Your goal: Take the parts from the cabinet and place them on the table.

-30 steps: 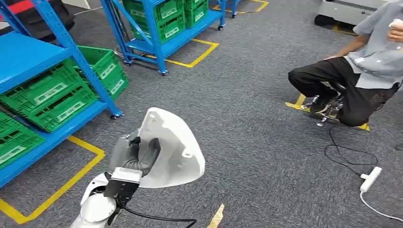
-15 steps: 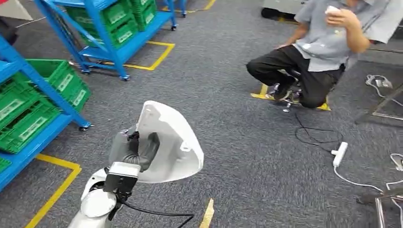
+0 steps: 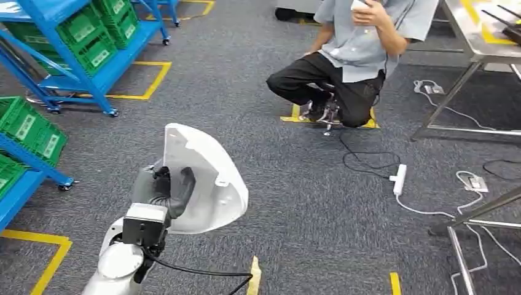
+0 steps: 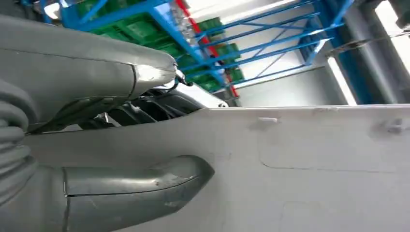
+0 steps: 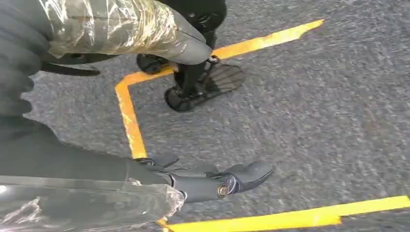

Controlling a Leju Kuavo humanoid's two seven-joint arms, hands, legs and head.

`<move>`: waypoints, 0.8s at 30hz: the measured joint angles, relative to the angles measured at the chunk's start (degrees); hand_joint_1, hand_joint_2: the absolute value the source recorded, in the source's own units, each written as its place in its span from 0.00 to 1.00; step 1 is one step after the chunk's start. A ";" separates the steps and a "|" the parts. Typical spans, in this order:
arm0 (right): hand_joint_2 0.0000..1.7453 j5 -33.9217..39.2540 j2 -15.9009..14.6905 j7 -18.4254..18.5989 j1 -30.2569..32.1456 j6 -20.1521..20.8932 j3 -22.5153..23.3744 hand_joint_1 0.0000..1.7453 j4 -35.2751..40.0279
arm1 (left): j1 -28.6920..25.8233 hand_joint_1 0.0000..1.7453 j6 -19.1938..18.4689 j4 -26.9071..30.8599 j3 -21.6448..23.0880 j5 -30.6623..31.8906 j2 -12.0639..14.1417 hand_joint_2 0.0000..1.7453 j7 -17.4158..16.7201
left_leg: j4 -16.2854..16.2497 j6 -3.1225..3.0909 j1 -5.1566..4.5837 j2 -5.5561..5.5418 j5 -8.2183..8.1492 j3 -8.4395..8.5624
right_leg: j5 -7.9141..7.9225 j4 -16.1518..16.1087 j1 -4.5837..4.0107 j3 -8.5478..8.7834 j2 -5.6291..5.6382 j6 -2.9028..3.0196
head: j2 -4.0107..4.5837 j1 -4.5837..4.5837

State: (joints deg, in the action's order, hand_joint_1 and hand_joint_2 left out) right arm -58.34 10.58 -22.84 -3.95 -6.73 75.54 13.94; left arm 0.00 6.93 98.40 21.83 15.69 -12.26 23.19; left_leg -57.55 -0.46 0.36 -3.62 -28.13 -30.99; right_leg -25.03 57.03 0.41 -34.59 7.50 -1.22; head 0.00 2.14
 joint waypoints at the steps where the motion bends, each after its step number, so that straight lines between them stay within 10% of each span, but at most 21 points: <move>1: 1.00 0.00 0.00 0.00 0.23 0.00 0.02 0.00 0.00 | 0.03 1.00 0.00 0.00 -0.07 -0.02 -0.04 1.00 0.00 | 0.08 -0.26 -0.13 0.47 0.16 0.01 | 0.22 -0.21 0.13 -0.13 0.53 -0.38 | 0.00 -0.02; 2: 1.00 0.00 -0.11 0.00 0.34 0.00 0.06 0.00 0.00 | 0.08 1.00 0.00 0.00 -0.17 -0.04 -0.20 1.00 0.00 | 0.72 -0.82 0.31 1.34 0.56 0.14 | 0.12 -0.03 0.09 -0.50 0.73 -0.70 | 0.00 -0.09; 4: 1.00 0.00 -0.20 0.00 0.24 0.00 0.09 0.00 0.00 | 0.14 1.00 0.00 0.02 -0.31 -0.26 -0.31 1.00 0.04 | 0.90 -1.42 0.11 2.81 0.66 0.22 | -2.88 4.19 -0.22 -2.70 -5.21 -0.97 | 0.00 -0.64; 6: 1.00 -0.02 -0.24 0.00 -0.07 0.02 0.11 0.00 0.00 | -0.05 1.00 0.06 0.00 -0.70 -1.35 -0.31 1.00 0.04 | 0.89 -1.66 -0.17 4.68 0.56 0.13 | -7.13 13.37 -0.07 -7.02 -6.74 -1.40 | 0.00 -0.55; 8: 1.00 -0.04 -0.24 0.00 0.04 0.09 0.11 0.00 0.00 | -0.05 1.00 0.26 0.00 -0.96 -2.21 -0.31 1.00 0.15 | 0.87 -1.70 -0.28 6.25 0.52 0.04 | -8.20 18.06 0.08 -9.06 -7.01 -1.67 | 0.00 -0.57; 11: 1.00 -0.02 -0.37 0.02 0.22 0.13 0.20 0.00 0.00 | 0.05 1.00 0.28 0.00 -1.29 -3.28 -0.33 1.00 0.70 | 0.86 -1.45 -0.36 8.20 0.26 0.30 | -2.40 6.76 0.13 -2.40 -8.34 -1.45 | 0.00 -0.57; 13: 1.00 -0.02 -0.44 0.02 -0.21 0.20 0.20 0.00 0.00 | 0.17 1.00 0.09 0.02 -1.49 -3.67 -0.42 1.00 1.09 | 0.69 -0.85 -1.00 9.23 -0.14 0.46 | -2.03 0.06 -0.94 1.82 -12.84 -0.91 | 0.00 -0.66; 17: 1.00 0.02 -0.61 0.02 -0.06 0.22 0.22 0.00 0.02 | 0.50 1.00 0.02 0.02 -1.68 -3.82 -0.52 1.00 1.84 | 0.70 0.10 -0.92 11.60 -0.45 0.90 | -1.49 -0.18 -0.78 1.30 -9.87 0.79 | 0.00 -0.55; 20: 1.00 0.02 -0.70 0.00 -0.15 0.22 0.24 0.00 0.02 | 0.76 1.00 0.02 0.11 -1.86 -3.82 -0.39 1.00 2.27 | -6.67 0.94 -0.34 4.75 -5.44 -2.01 | -1.10 -0.44 -0.25 1.52 -7.95 1.62 | 0.00 -0.09; 22: 1.00 0.02 -0.70 0.02 -0.25 0.26 0.24 0.00 0.02 | 0.64 1.00 0.02 0.11 -2.16 -3.85 -0.18 1.00 2.30 | -15.60 1.12 -0.23 4.14 -8.94 -6.34 | -1.08 -0.43 -0.29 1.47 -6.19 1.69 | 0.00 -0.04; 24: 1.00 -0.07 -0.72 0.02 -0.08 0.26 0.24 0.00 0.02 | 0.64 1.00 -0.04 0.11 -2.34 -3.89 0.00 1.00 2.79 | -16.12 1.09 -0.19 4.11 -7.25 -7.04 | -1.06 -0.38 -0.27 1.54 -4.54 1.69 | 0.00 0.02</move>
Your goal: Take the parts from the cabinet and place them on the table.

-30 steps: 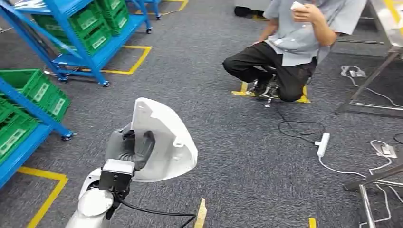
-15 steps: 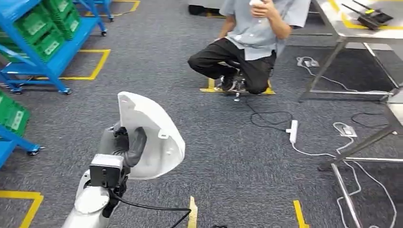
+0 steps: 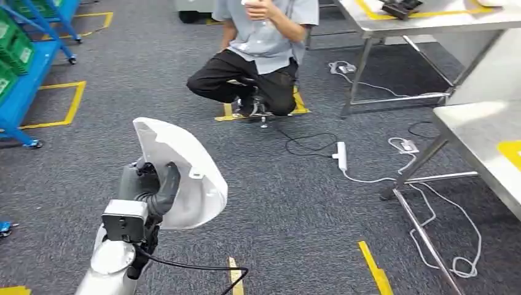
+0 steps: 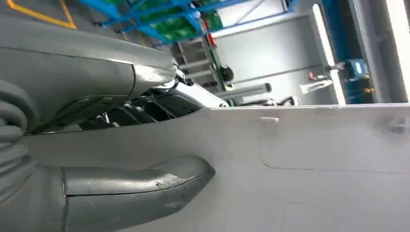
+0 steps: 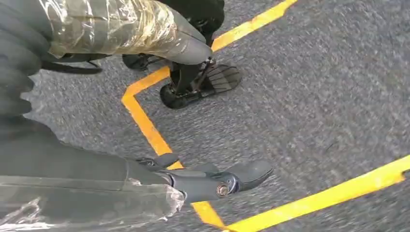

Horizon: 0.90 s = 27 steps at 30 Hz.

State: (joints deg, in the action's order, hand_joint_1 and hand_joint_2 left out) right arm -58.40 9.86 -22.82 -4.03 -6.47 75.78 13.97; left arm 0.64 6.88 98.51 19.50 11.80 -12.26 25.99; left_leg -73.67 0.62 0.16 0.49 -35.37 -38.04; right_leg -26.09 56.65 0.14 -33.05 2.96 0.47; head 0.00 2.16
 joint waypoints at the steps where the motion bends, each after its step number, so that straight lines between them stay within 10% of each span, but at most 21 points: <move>1: 1.00 -0.06 0.00 0.00 0.06 0.00 0.00 0.00 0.00 | -0.01 1.00 -0.02 0.02 -0.09 0.04 0.07 1.00 0.35 | 3.13 -0.12 0.10 -0.14 2.65 1.24 | 0.02 0.07 0.01 0.07 0.88 -0.04 | 0.00 -0.04; 2: 1.00 -0.13 0.00 -0.02 0.06 0.04 0.00 0.00 0.00 | -0.01 1.00 0.00 0.04 -0.22 0.18 0.07 1.00 0.64 | 7.57 -0.25 0.22 -0.71 5.50 3.13 | 0.03 0.10 0.04 0.19 1.69 -0.12 | 0.00 -0.04; 4: 1.00 -0.20 0.00 -0.09 -0.13 0.13 0.00 0.00 0.00 | -0.04 1.00 0.00 0.07 -0.44 0.35 0.20 1.00 1.16 | 14.37 -0.35 0.66 -6.31 8.46 5.66 | 0.09 0.38 -0.17 -0.17 3.10 -0.64 | 0.00 -0.09; 8: 1.00 -0.22 0.00 -0.17 0.25 0.15 0.00 0.00 0.00 | -0.12 1.00 0.00 0.35 -0.79 0.66 0.31 1.00 1.25 | 16.01 -1.08 0.58 -4.29 7.90 6.04 | 0.72 0.31 0.42 -1.62 5.78 -2.26 | 0.00 -0.11; 11: 1.00 -0.22 -0.09 -0.20 0.09 0.17 0.00 0.00 0.00 | -0.07 1.00 -0.42 0.57 -1.16 0.85 0.22 1.00 1.60 | 16.44 -2.14 0.58 -1.70 8.06 6.23 | -3.26 6.60 0.08 -5.12 -1.41 -2.68 | 0.00 -0.63; 14: 1.00 -0.24 -0.07 -0.20 -0.02 0.31 -0.02 0.00 0.00 | -0.30 1.00 -0.83 0.55 -1.53 1.31 0.35 1.00 2.06 | 16.42 -2.31 0.29 1.15 7.96 6.16 | -7.60 18.63 0.18 -10.81 -2.44 -3.09 | 0.00 -0.61; 17: 1.00 -0.24 -0.09 -0.20 0.22 0.28 0.00 0.00 0.00 | -0.31 1.00 -0.90 0.55 -1.70 1.42 0.35 1.00 2.34 | 16.42 -2.24 0.18 3.14 7.74 6.35 | -2.50 10.15 0.17 -6.02 -3.15 -2.87 | 0.00 -0.54; 19: 1.00 -0.24 -0.09 -0.24 0.00 0.28 0.00 0.00 0.00 | -0.31 1.00 -0.90 0.57 -1.75 1.44 0.33 1.00 2.36 | 16.42 -1.87 0.00 4.25 7.47 6.67 | -0.80 0.82 -0.52 -0.82 -7.50 -2.47 | 0.00 -0.59; 23: 1.00 -0.28 -0.09 -0.50 -0.03 0.28 0.00 0.00 0.00 | -0.20 1.00 -0.90 0.57 -1.88 1.51 0.33 1.00 2.45 | 16.33 -0.95 -0.32 6.34 7.30 6.83 | -0.35 0.54 -0.94 -0.79 -5.15 -1.04 | 0.00 -0.55; 27: 1.00 -0.33 -0.07 -0.61 -0.16 0.28 0.00 0.00 0.00 | -0.19 1.00 -0.76 0.66 -1.95 1.88 0.44 1.00 2.54 | 6.90 0.27 0.25 0.34 1.30 2.87 | 0.18 0.06 -0.05 -0.42 -2.67 0.00 | 0.00 -0.06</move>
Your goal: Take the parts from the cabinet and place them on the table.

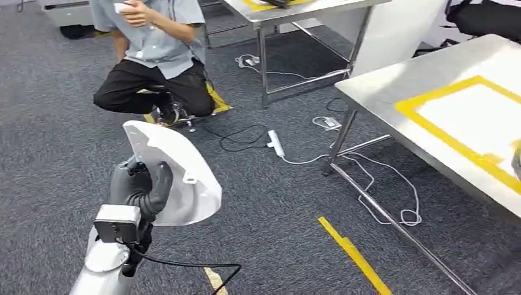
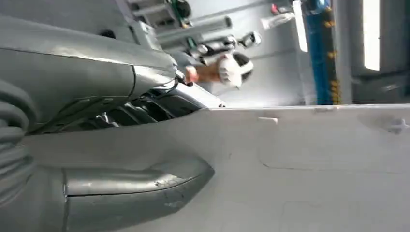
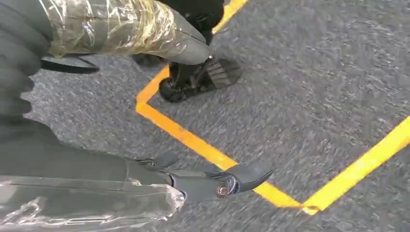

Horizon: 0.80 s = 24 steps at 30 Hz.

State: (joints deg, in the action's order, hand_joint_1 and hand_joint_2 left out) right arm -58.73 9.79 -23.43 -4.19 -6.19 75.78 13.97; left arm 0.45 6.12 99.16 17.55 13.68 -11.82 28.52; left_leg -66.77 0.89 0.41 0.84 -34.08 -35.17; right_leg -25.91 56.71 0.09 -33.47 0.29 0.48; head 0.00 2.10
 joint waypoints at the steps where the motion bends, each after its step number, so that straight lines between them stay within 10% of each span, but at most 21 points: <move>1: 1.00 -0.02 0.00 0.00 -0.01 0.02 0.00 0.00 0.00 | -0.06 1.00 0.04 0.00 -0.02 0.11 0.09 1.00 0.00 | -4.50 0.14 0.01 -0.20 -1.77 -2.22 | 0.02 0.00 0.02 -0.06 0.73 0.03 | 0.00 0.07; 3: 1.00 -0.04 0.00 0.02 0.09 0.02 0.00 0.00 0.00 | -0.13 1.00 0.31 -0.02 -0.04 0.70 0.13 1.00 -0.02 | -8.16 0.17 0.02 -0.27 -1.75 -4.36 | 0.03 0.03 0.02 -0.01 2.26 0.03 | 0.00 0.00; 5: 1.00 -0.09 0.00 0.02 0.17 0.04 0.00 0.00 0.00 | -0.10 1.00 0.72 -0.02 -0.09 1.26 0.09 1.00 -0.02 | -2.39 -0.04 0.10 -0.58 3.12 -1.97 | 0.05 0.11 0.06 0.15 3.98 -0.05 | 0.00 -0.02; 7: 1.00 -0.15 0.02 0.02 0.08 0.15 0.00 0.00 0.00 | -0.07 1.00 1.07 -0.02 -0.09 1.59 0.07 1.00 -0.02 | 6.51 -0.14 0.57 -4.71 7.52 1.99 | 0.01 0.22 0.18 0.15 5.49 -0.40 | 0.00 0.02; 8: 1.00 -0.22 0.00 0.00 -0.12 0.22 0.00 0.00 0.00 | -0.08 1.00 1.11 -0.02 -0.11 1.81 0.04 1.00 -0.02 | 8.15 -0.33 0.89 -6.31 7.07 2.61 | -0.05 0.65 -0.16 -0.23 6.25 -0.81 | 0.00 -0.06; 12: 1.00 -0.48 0.00 -0.07 0.40 0.26 0.00 0.00 0.00 | 0.29 1.00 1.27 -0.04 -0.17 2.30 -0.53 1.00 -0.11 | 9.20 -1.58 0.78 -3.93 6.92 2.73 | 0.50 0.41 0.49 -1.90 8.52 -2.48 | 0.00 -0.11; 14: 1.00 -0.59 0.00 -0.07 0.31 0.26 0.00 0.00 0.00 | 0.38 1.00 1.27 -0.04 -0.15 2.51 -0.94 1.00 -0.07 | 9.30 -2.35 0.58 -2.44 6.93 2.80 | -2.20 4.14 0.15 -3.58 2.77 -2.73 | 0.00 -0.75; 16: 1.00 -0.70 0.00 -0.07 -0.04 0.35 0.00 0.00 0.00 | 0.31 1.00 1.46 -0.07 -0.28 2.60 -0.94 1.00 -0.09 | 9.29 -2.64 0.32 -0.45 6.81 2.72 | -6.93 13.93 0.24 -8.22 0.73 -3.11 | 0.00 -0.74; 18: 1.00 -0.76 0.04 -0.07 0.07 0.37 0.00 0.00 -0.02 | 0.30 1.00 1.79 -0.13 -0.28 2.75 -0.94 1.00 -0.11 | 9.27 -2.71 0.14 1.23 6.70 2.75 | -8.05 18.87 0.48 -10.41 0.24 -3.35 | 0.00 -0.70; 21: 1.00 -0.81 0.02 -0.04 0.28 0.35 0.00 0.00 -0.02 | 0.34 1.00 2.01 -0.15 -0.28 2.93 -0.98 1.00 -0.11 | 9.25 -2.44 0.10 3.07 6.40 3.07 | -2.14 7.77 0.46 -4.10 -0.86 -3.03 | 0.00 -0.77; 22: 1.00 -0.83 0.02 -0.07 0.21 0.35 0.00 0.00 0.00 | 0.38 1.00 2.03 -0.15 -0.28 2.95 -1.03 1.00 -0.11 | 9.25 -2.22 0.04 3.59 6.24 3.31 | -0.46 2.49 0.23 -0.94 -2.87 -2.67 | 0.00 -0.79; 24: 1.00 -0.87 0.02 -0.11 -0.14 0.35 0.00 0.00 0.00 | 0.39 1.00 2.10 -0.15 -0.31 3.04 -1.01 1.00 -0.19 | 9.05 -1.62 -0.42 4.35 6.06 3.24 | -0.94 0.51 -0.39 0.30 -3.56 -1.94 | 0.00 -0.68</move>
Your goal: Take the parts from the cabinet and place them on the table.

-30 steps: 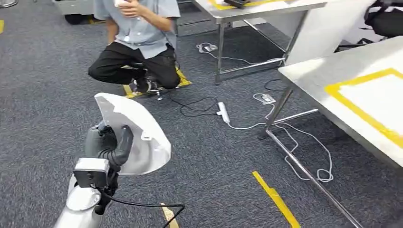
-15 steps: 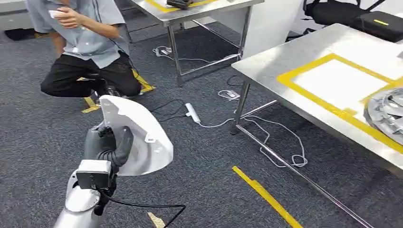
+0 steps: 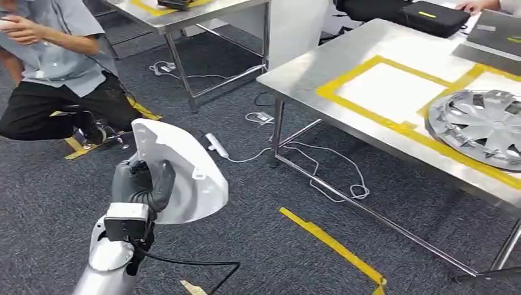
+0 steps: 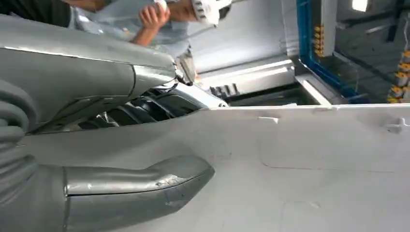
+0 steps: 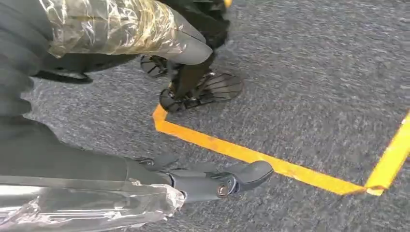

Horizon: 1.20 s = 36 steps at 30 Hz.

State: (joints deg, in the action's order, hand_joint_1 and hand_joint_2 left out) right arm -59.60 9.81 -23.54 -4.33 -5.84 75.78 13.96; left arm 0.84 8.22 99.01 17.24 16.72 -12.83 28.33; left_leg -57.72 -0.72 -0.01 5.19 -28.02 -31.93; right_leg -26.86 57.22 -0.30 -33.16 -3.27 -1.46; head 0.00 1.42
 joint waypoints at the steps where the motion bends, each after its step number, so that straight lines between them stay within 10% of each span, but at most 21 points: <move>1: 1.00 0.00 0.00 0.00 0.08 0.02 0.00 0.00 0.00 | 0.01 1.00 0.02 0.00 0.00 0.09 -0.02 1.00 0.00 | 0.02 0.17 0.02 0.43 -0.01 0.04 | 0.00 0.07 -0.12 -0.19 0.46 0.16 | 0.00 -0.02; 3: 1.00 -0.02 0.00 -0.07 0.40 0.07 0.00 0.00 0.00 | 0.13 1.00 0.04 0.00 0.04 0.13 -0.11 1.00 0.00 | 0.25 0.78 0.09 1.16 -0.06 0.42 | 0.23 -0.33 -0.04 -0.11 1.23 0.81 | 0.00 -0.09; 5: 1.00 -0.18 0.02 -0.24 0.38 0.31 0.00 0.00 -0.02 | 0.26 1.00 0.11 -0.02 0.02 0.26 -0.07 1.00 0.06 | -2.40 1.47 0.52 -3.16 -2.29 -0.55 | 0.48 -0.69 0.51 0.28 1.79 1.49 | 0.00 0.22; 9: 1.00 -0.20 0.02 -0.26 0.04 0.44 0.00 0.00 -0.02 | 0.03 1.00 0.13 -0.11 -0.04 0.33 0.24 1.00 0.06 | -17.15 2.01 0.67 -4.65 -7.95 -8.04 | 0.40 -0.66 0.49 0.35 3.23 1.89 | 0.00 0.46; 13: 1.00 -0.39 0.02 -0.26 0.09 0.42 -0.02 0.00 -0.02 | 0.09 1.00 0.13 -0.13 -0.07 0.51 0.37 1.00 0.06 | -4.06 1.96 0.97 -4.74 1.37 -2.44 | 0.01 -0.35 0.63 0.83 4.52 1.34 | 0.00 0.50; 19: 1.00 -0.85 0.00 -0.28 0.26 0.20 -0.07 0.00 0.00 | 0.46 1.00 0.13 -0.13 -0.15 0.83 0.39 1.00 0.26 | -0.20 -0.34 0.90 -5.06 0.82 -1.02 | -0.66 0.24 0.59 -0.34 4.74 -0.60 | 0.00 0.48; 23: 1.00 -1.01 0.00 -0.29 0.24 -0.13 -0.09 0.00 -0.02 | 0.46 1.00 0.09 -0.13 -0.15 0.92 0.31 1.00 0.52 | -0.23 -1.18 0.68 -4.80 0.47 -0.88 | -7.04 14.54 0.76 -7.44 3.89 -1.22 | 0.00 -0.17; 25: 1.00 -1.01 0.00 -0.26 0.41 -0.22 -0.09 0.00 -0.02 | 0.39 1.00 0.09 -0.13 -0.15 0.92 0.31 1.00 0.54 | -0.26 -1.29 0.57 -4.81 0.31 -0.71 | -6.74 17.47 0.80 -9.44 3.88 -1.26 | 0.00 -0.13; 29: 1.00 -1.01 -0.02 -0.26 0.31 -0.33 -0.11 0.00 -0.02 | 0.44 1.00 0.09 -0.13 -0.15 0.92 0.26 1.00 0.63 | -0.23 -0.74 0.57 -4.83 -0.43 0.32 | 1.11 1.68 0.59 -2.09 3.26 -0.25 | 0.00 -0.15; 36: 1.00 -1.03 -0.02 -0.28 0.33 -0.33 -0.15 0.00 -0.02 | 0.64 1.00 0.09 -0.11 -0.13 1.03 0.26 1.00 0.76 | -3.90 1.42 0.48 -4.81 -3.16 -0.73 | -0.36 -0.49 0.66 0.84 3.38 1.59 | 0.00 0.52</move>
State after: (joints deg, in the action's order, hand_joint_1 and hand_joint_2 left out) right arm -60.63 9.79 -23.82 -4.00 -6.16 75.62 13.94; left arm 1.49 8.31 98.90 17.11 17.75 -12.57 29.09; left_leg -61.63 0.69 0.47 0.38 -31.18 -32.67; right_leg -27.22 56.74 0.36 -32.33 0.10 0.12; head 0.00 1.94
